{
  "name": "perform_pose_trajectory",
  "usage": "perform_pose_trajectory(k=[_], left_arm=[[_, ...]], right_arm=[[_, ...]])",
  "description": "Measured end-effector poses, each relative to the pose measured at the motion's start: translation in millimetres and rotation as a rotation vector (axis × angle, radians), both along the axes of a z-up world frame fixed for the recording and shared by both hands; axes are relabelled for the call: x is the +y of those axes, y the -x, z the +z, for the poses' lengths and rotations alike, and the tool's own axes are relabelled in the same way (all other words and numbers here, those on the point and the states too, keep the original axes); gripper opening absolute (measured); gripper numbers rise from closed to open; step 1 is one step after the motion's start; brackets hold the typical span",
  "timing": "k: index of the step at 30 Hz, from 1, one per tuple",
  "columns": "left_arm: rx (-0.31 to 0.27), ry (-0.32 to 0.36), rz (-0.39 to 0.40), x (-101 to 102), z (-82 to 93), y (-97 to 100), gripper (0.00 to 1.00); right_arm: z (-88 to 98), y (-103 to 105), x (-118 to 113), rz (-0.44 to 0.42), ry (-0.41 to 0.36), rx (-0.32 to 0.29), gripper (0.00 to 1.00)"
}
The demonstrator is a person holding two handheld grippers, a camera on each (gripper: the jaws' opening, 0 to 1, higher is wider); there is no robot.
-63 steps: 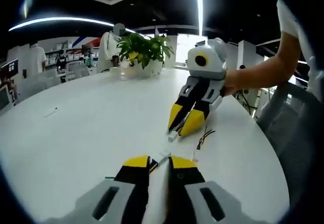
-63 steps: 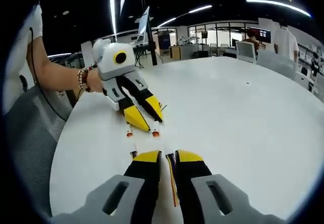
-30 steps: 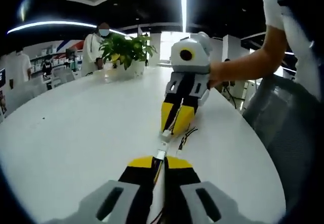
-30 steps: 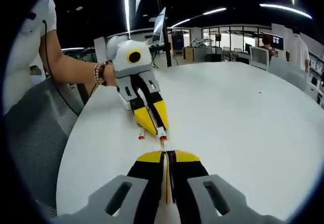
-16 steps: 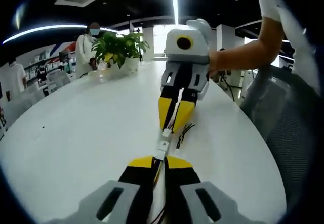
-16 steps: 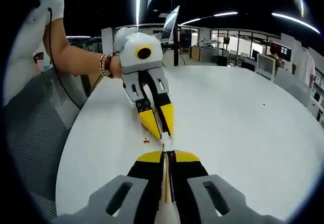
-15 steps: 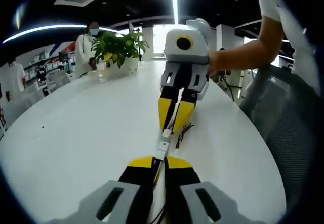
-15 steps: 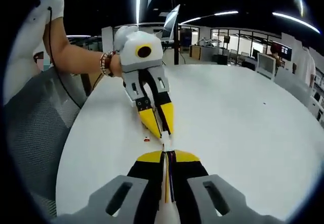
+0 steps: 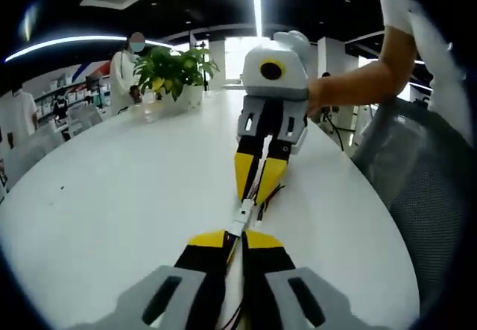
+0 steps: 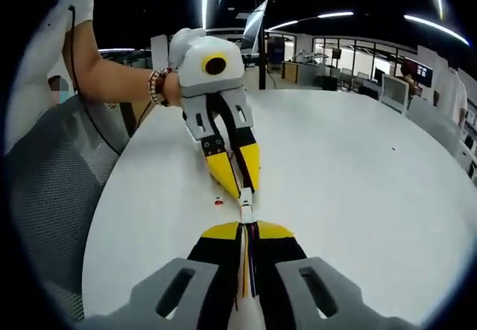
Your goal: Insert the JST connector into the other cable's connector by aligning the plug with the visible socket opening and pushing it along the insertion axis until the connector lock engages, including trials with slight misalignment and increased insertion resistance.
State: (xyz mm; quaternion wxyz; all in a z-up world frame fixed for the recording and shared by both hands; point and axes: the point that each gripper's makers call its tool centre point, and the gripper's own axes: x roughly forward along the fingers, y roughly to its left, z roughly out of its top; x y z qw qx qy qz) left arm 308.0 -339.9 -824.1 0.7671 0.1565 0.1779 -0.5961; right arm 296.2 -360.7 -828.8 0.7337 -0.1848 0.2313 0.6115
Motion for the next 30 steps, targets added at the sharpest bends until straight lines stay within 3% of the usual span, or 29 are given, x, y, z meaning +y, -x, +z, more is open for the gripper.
perform_pose_trajectory(k=[10, 18, 26, 28, 29, 30], left_arm=[[-0.007, 0.000, -0.028, -6.7, 1.2, 4.1, 0.00], [0.015, 0.073, 0.001, -4.2, 13.1, -1.1, 0.00], [0.024, 0.081, 0.006, -4.3, 12.8, -1.6, 0.00], [0.030, 0.063, -0.014, -7.1, 8.1, 2.5, 0.00], [0.042, 0.018, -0.075, -8.6, 0.7, 13.1, 0.00], [0.001, -0.018, -0.065, -9.9, -4.9, 9.0, 0.00]], right_arm=[[-6.4, 2.3, -0.4, 0.016, 0.054, -0.012, 0.03], [7.1, -1.6, 1.6, -0.008, -0.022, 0.002, 0.03], [7.6, -1.6, 2.9, -0.003, -0.025, -0.004, 0.02], [7.4, 0.3, 5.1, 0.007, -0.028, -0.002, 0.02], [11.3, -0.7, 9.4, -0.001, -0.057, -0.005, 0.02], [11.3, 2.2, 11.4, 0.018, -0.059, 0.003, 0.00]])
